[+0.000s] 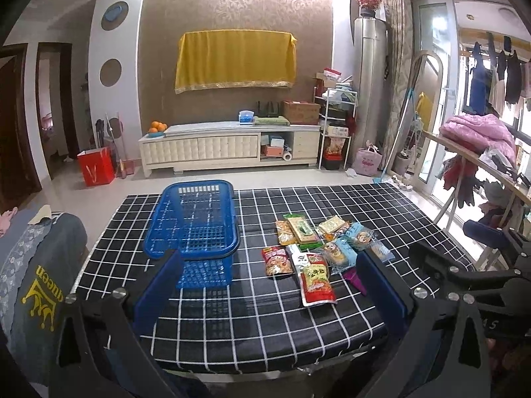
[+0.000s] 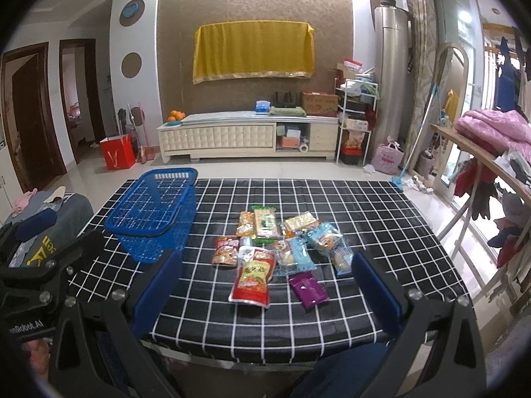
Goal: Organize snacks
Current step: 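Reach the left tool to the tall red-and-yellow pouch and grasp it, then carry the red-and-yellow pouch with the left tool while the right tool grasps a clear bread bag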
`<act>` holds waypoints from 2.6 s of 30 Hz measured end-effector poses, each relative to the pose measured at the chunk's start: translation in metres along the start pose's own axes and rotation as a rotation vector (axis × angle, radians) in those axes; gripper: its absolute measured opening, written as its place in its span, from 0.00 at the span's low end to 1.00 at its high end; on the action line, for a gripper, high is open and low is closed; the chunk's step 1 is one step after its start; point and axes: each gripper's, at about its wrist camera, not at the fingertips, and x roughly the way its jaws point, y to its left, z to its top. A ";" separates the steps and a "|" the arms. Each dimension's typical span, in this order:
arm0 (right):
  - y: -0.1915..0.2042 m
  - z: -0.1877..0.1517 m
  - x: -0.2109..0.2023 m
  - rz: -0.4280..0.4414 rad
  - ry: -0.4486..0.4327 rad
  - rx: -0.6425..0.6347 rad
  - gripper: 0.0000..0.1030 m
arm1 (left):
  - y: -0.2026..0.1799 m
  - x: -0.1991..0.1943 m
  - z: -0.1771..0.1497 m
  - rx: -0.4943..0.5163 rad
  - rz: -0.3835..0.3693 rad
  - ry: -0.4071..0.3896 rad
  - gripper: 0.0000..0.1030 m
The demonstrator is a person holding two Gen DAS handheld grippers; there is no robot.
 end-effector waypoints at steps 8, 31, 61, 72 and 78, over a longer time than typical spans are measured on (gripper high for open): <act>-0.036 0.004 0.041 -0.024 0.069 0.041 1.00 | -0.014 0.064 0.013 -0.054 -0.099 0.142 1.00; -0.124 -0.053 0.183 -0.069 0.384 0.132 1.00 | -0.089 0.261 -0.049 0.052 -0.111 0.574 1.00; -0.131 -0.066 0.197 -0.051 0.428 0.135 1.00 | -0.106 0.313 -0.096 0.119 -0.086 0.724 0.33; -0.087 -0.035 0.227 0.042 0.422 0.059 1.00 | -0.064 0.281 -0.052 0.079 -0.060 0.568 0.32; -0.061 -0.030 0.263 0.065 0.464 -0.009 1.00 | -0.050 0.291 -0.042 0.086 -0.017 0.533 0.32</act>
